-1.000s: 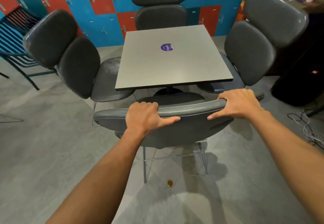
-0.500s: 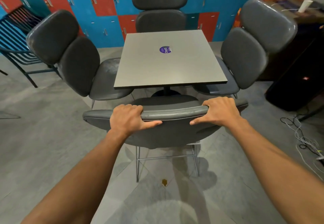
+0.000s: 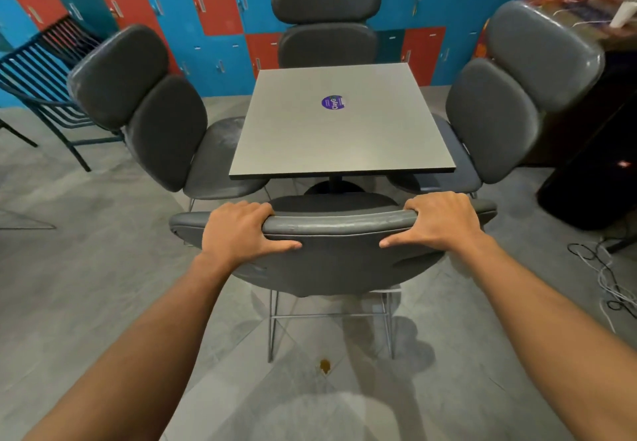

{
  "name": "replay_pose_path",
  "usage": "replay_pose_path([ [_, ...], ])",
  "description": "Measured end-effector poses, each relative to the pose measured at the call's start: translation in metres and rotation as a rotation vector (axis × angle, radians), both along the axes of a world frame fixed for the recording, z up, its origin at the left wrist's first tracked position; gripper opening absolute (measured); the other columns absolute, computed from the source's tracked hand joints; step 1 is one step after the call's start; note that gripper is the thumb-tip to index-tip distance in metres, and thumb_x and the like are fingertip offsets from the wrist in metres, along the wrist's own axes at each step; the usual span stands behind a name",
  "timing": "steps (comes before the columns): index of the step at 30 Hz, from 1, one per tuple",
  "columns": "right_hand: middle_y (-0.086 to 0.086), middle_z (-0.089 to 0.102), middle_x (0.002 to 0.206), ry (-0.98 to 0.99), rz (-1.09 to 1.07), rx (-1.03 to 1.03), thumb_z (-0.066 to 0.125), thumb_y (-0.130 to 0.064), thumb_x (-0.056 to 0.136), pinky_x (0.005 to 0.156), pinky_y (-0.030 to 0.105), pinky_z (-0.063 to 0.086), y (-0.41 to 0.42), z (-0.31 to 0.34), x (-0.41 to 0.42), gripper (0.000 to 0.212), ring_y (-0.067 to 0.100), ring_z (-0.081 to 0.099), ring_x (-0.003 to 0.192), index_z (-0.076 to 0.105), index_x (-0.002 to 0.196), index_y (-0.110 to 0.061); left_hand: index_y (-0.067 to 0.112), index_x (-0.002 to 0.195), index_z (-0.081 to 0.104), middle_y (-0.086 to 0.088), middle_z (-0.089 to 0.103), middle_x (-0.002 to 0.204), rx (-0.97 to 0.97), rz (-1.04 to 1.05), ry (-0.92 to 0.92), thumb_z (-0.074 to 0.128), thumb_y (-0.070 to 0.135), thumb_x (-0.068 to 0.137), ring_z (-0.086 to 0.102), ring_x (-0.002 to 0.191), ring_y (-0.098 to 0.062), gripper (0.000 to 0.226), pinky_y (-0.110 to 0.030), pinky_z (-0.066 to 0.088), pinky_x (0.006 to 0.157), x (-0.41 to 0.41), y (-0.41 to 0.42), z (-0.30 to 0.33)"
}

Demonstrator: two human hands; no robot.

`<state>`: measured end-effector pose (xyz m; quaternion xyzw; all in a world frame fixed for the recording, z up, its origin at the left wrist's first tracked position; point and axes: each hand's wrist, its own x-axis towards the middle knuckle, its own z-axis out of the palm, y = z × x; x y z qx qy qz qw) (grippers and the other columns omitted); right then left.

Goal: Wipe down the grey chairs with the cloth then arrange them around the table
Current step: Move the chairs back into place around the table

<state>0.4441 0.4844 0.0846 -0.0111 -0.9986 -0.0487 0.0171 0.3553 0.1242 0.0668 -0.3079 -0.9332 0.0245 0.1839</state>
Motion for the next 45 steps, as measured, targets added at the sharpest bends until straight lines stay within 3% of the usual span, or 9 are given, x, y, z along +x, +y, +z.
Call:
replay_pose_path([
  [5,-0.014,0.061,0.072,-0.011,0.009,0.002,0.035,-0.109,0.050,0.064,0.030,0.036,0.021,0.001,-0.013,0.087,0.014,0.058,0.074,0.063,0.083,-0.033,0.027,0.073,0.060,0.010,0.059,0.065,0.021,0.048,0.034,0.027,0.104,0.068,0.055,0.059,-0.015,0.085,-0.032,0.048,0.054,-0.001,0.021,-0.006],
  [11,-0.015,0.063,0.079,-0.011,-0.007,-0.034,0.036,-0.108,0.049,0.066,0.029,0.036,0.045,0.001,-0.023,0.087,0.011,0.057,0.077,0.067,0.092,-0.039,0.026,0.074,0.060,0.009,0.058,0.065,0.031,0.079,0.015,0.025,0.104,0.069,0.054,0.059,-0.015,0.085,-0.034,0.050,0.056,0.002,0.046,-0.010],
  [19,-0.014,0.066,0.081,0.004,-0.023,-0.034,0.029,-0.112,0.046,0.072,0.030,0.043,0.023,-0.008,-0.007,0.096,0.012,0.062,0.082,0.069,0.093,-0.038,0.025,0.071,0.061,0.006,0.059,0.062,0.079,0.047,0.027,0.027,0.103,0.070,0.055,0.054,-0.016,0.085,-0.030,0.050,0.051,0.014,0.020,-0.020],
  [24,-0.011,0.070,0.089,-0.035,-0.057,-0.051,0.038,-0.107,0.047,0.072,0.030,0.036,0.006,0.000,0.009,0.095,0.015,0.064,0.089,0.071,0.103,-0.038,0.027,0.070,0.058,0.009,0.059,0.063,0.084,0.026,0.009,0.028,0.103,0.070,0.055,0.056,-0.013,0.082,-0.028,0.048,0.052,0.022,0.011,-0.017],
  [31,-0.012,0.071,0.089,0.006,-0.085,-0.034,0.033,-0.110,0.044,0.071,0.030,0.042,-0.018,-0.004,0.014,0.100,0.015,0.065,0.089,0.071,0.102,-0.039,0.027,0.071,0.054,0.009,0.058,0.065,0.065,0.019,-0.012,0.028,0.104,0.070,0.053,0.056,-0.014,0.080,-0.029,0.048,0.054,0.014,-0.015,-0.019],
  [38,-0.011,0.069,0.091,-0.018,-0.072,-0.049,0.039,-0.106,0.052,0.069,0.030,0.040,-0.022,-0.001,0.017,0.092,0.014,0.063,0.087,0.069,0.104,-0.037,0.029,0.076,0.053,0.010,0.058,0.070,0.036,0.046,-0.060,0.023,0.105,0.069,0.054,0.063,-0.013,0.082,-0.031,0.048,0.060,0.017,-0.013,-0.015],
  [41,-0.010,0.068,0.099,-0.043,-0.083,-0.097,0.041,-0.104,0.058,0.084,0.034,0.046,-0.027,0.000,0.023,0.090,0.015,0.063,0.095,0.067,0.112,-0.037,0.029,0.081,0.054,0.010,0.060,0.076,0.032,0.049,-0.086,0.024,0.104,0.071,0.055,0.069,-0.013,0.081,-0.033,0.049,0.066,0.022,-0.014,-0.014],
  [45,-0.006,0.060,0.133,-0.079,-0.096,-0.137,0.035,-0.099,0.066,0.115,0.045,0.026,-0.045,-0.003,0.034,0.093,0.019,0.051,0.126,0.054,0.133,-0.037,0.029,0.094,0.058,0.009,0.065,0.091,0.046,0.034,-0.147,0.028,0.100,0.077,0.057,0.085,-0.014,0.078,-0.035,0.048,0.080,0.029,-0.016,-0.013],
])
